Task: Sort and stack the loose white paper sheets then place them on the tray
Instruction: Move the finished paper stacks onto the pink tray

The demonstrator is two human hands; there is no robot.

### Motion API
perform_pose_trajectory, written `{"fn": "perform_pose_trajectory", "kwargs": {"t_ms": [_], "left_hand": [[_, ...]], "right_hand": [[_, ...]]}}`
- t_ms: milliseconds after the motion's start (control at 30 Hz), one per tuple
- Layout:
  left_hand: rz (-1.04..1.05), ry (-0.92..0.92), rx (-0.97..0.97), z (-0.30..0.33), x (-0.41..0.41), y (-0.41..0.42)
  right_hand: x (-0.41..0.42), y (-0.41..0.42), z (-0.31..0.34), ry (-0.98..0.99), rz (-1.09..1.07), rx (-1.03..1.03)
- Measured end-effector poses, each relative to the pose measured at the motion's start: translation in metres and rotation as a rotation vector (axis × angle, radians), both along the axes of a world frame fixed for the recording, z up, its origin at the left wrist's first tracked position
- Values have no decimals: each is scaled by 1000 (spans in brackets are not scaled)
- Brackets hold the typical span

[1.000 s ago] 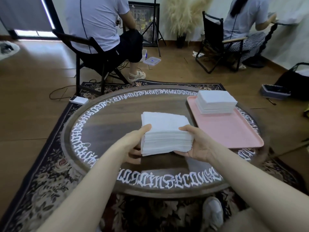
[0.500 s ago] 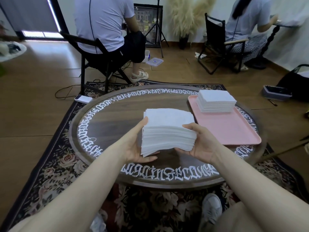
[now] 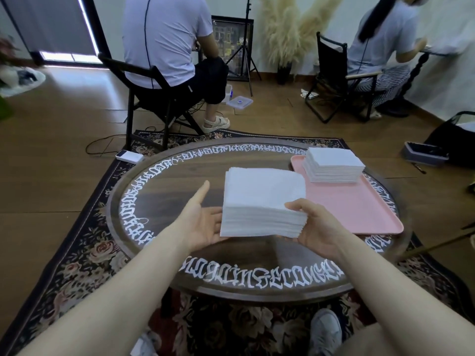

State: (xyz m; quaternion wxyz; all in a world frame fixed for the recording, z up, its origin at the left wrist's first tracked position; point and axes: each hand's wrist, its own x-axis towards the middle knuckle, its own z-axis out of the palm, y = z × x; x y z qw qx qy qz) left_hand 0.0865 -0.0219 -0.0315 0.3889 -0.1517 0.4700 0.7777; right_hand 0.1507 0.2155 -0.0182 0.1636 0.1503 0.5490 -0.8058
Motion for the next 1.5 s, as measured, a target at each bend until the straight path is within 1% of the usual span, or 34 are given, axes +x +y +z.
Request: {"fn": "perform_pose_trajectory", "kwargs": {"t_ms": [100, 200, 267, 300, 400, 467, 633, 733, 867, 967, 1067, 1133, 1300, 1400, 1433, 1500], "left_hand": [[-90, 368, -196, -3, -1, 5], [-43, 684, -304, -15, 5, 13], [-38, 838, -358, -23, 8, 15], [-85, 871, -378, -28, 8, 13], [-288, 866, -427, -44, 9, 6], [-342, 858, -429, -50, 6, 4], [-352, 789, -367, -50, 0, 12], [-295, 766, -373, -51, -4, 17], [-304, 816, -408, -53, -11, 11], [-303, 825, -440, -53, -12, 6], [-365, 894, -502, -52, -15, 5], [-374, 936, -535, -49, -16, 5], [-379, 971, -473, -47, -14, 6], [-357, 942, -463, -49, -12, 7], [-322, 929, -464, -48, -11, 9], [-182, 883, -439, -45, -10, 19]], "right_hand": [[-2, -2, -6, 143, 59, 265], [2, -5, -12, 317, 59, 462], [3, -2, -18, 375, 78, 528], [3, 1, -22, 381, 98, 555], [4, 9, -30, 344, 199, 623], [3, 13, -31, 305, 216, 626], [-7, 17, -36, 291, 226, 625], [-11, 21, -38, 295, 238, 631], [-16, 38, -40, 248, 253, 691], [-17, 46, -45, 224, 316, 709], [-20, 43, -49, 250, 421, 740], [-23, 39, -52, 289, 445, 756], [-28, 37, -46, 364, 400, 721], [-25, 38, -46, 313, 382, 690], [-24, 38, -46, 277, 344, 663], [-22, 40, -45, 220, 241, 574]]}}
